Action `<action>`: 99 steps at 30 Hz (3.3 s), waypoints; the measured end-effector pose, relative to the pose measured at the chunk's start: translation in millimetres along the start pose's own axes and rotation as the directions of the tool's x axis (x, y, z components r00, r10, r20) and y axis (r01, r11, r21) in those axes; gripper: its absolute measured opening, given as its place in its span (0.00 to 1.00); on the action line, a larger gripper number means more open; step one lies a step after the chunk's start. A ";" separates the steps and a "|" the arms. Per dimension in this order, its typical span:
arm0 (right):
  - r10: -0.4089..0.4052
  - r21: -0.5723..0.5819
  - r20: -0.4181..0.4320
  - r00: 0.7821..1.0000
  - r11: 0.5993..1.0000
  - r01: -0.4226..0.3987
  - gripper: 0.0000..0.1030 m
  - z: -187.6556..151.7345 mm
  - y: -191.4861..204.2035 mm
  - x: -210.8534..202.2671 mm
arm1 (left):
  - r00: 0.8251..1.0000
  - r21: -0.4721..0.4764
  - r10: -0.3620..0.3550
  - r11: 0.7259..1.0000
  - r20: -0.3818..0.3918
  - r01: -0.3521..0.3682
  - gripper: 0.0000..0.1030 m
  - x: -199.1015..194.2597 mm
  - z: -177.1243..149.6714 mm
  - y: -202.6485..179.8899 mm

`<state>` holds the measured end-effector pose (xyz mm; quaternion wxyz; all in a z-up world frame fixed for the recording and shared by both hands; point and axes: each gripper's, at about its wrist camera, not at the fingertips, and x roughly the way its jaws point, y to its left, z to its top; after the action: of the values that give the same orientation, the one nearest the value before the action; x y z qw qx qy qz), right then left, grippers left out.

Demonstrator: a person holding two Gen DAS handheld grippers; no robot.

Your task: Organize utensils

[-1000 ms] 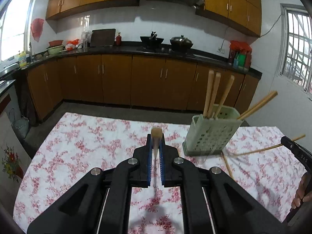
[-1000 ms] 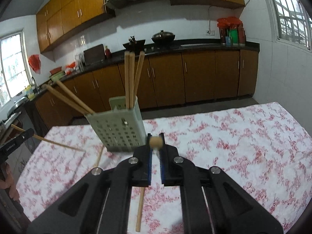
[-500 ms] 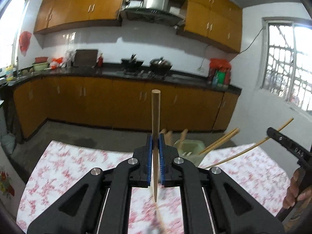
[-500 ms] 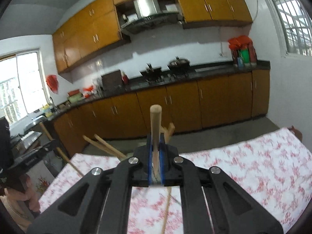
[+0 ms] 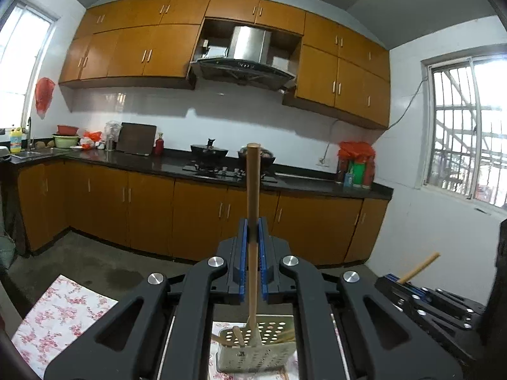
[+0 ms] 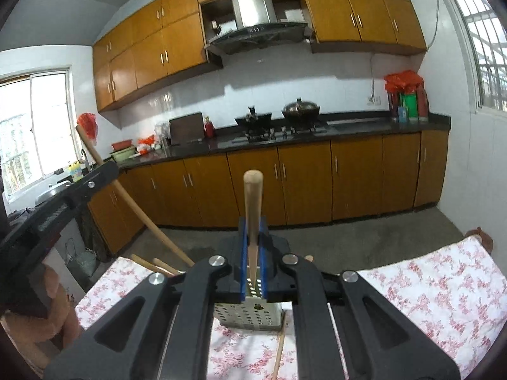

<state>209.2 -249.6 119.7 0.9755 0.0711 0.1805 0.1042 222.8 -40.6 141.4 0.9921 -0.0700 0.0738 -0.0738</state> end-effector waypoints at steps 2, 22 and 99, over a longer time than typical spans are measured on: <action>-0.003 0.001 -0.019 1.000 1.000 0.003 0.08 -4.2 -1.7 9.5 | 1.000 -0.013 -0.001 1.000 -0.009 0.000 0.07 9.9 -9.3 1.6; -0.022 0.001 -0.065 0.998 1.000 0.022 0.26 -19.4 -3.2 23.1 | 0.994 -0.041 -0.003 0.999 -0.105 -0.001 0.45 6.8 -25.8 12.8; -0.145 -0.003 -0.468 0.872 0.987 0.162 0.09 -245.1 -48.9 56.6 | 0.738 0.115 0.208 0.978 -0.642 -0.176 0.09 16.7 -239.0 98.4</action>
<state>179.7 -259.2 -134.6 0.9071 0.0470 0.4167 0.0373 215.0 22.6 -109.6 0.9082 -0.0089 0.4184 0.0073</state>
